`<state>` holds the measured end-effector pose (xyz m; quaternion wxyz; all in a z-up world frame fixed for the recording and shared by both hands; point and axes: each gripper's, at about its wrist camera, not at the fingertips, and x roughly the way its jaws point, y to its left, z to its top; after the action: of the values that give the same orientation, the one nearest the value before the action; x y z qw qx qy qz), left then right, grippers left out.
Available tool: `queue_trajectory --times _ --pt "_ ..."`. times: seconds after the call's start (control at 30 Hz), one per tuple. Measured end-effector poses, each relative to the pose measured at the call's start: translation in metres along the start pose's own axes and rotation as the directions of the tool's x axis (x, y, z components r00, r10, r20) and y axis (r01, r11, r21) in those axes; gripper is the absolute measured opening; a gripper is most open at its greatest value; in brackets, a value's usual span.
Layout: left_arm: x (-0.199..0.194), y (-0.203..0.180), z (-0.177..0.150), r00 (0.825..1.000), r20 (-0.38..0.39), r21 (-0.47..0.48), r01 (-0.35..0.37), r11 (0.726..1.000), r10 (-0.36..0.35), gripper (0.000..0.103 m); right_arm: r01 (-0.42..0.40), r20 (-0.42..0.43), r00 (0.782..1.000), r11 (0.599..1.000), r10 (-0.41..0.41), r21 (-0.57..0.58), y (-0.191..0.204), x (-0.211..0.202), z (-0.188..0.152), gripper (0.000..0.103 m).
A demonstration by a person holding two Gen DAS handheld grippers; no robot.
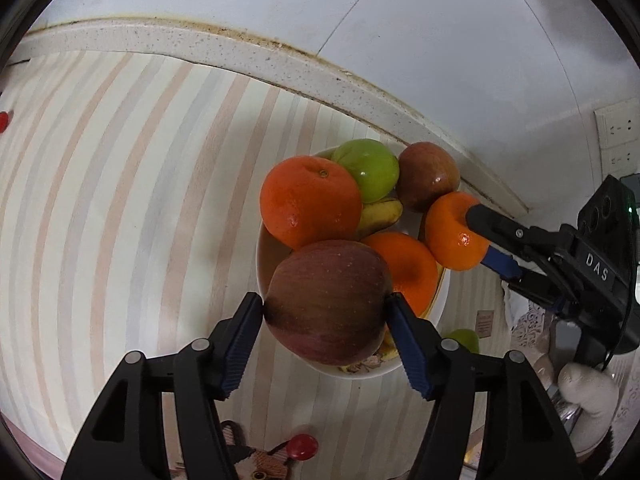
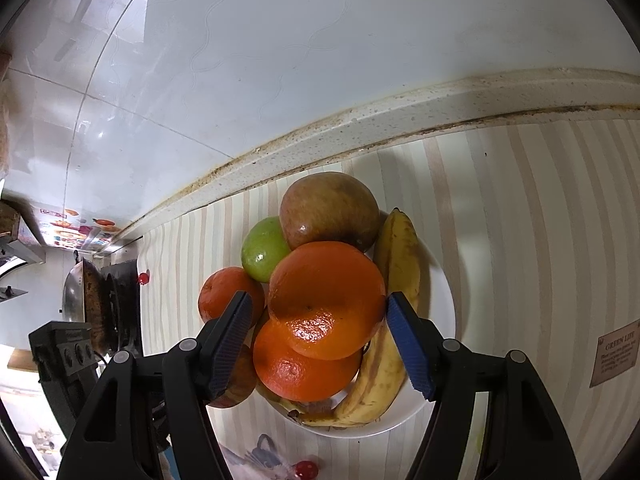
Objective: Organize fruits
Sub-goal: 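Lower the brown apple and small orange onto the plate's fruit pile, then open both tools and lift them away from the plate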
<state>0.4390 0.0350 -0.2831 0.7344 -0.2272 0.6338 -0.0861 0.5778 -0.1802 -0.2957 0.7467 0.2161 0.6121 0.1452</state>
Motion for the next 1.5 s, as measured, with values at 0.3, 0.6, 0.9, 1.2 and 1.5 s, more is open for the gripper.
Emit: queue_trajectory --times 0.3,0.6,0.9,1.2,1.5 --pt "-0.009 -0.009 -0.009 0.997 0.075 0.045 -0.035 0.998 0.032 0.058 -0.012 0.001 1.000 1.000 0.012 0.006 -0.003 -0.001 -0.003 0.073" --pt "-0.028 -0.015 -0.003 0.994 0.112 0.041 -0.001 0.999 -0.003 0.058 -0.017 0.007 1.000 1.000 0.017 0.004 -0.004 -0.005 -0.003 0.073" --pt "-0.018 -0.038 0.047 0.994 0.076 0.032 0.081 0.996 -0.083 0.058 -0.018 0.008 1.000 1.000 0.018 0.002 -0.007 -0.006 -0.001 0.073" --pt "0.025 -0.044 0.070 0.988 -0.094 -0.004 0.124 0.992 -0.124 0.059 -0.020 -0.006 1.000 1.000 0.020 -0.014 -0.006 -0.005 0.001 0.073" --pt "0.027 -0.046 0.073 0.985 -0.144 -0.054 0.087 0.995 -0.094 0.060 -0.030 -0.008 1.000 0.999 0.030 -0.014 -0.007 -0.004 0.002 0.073"
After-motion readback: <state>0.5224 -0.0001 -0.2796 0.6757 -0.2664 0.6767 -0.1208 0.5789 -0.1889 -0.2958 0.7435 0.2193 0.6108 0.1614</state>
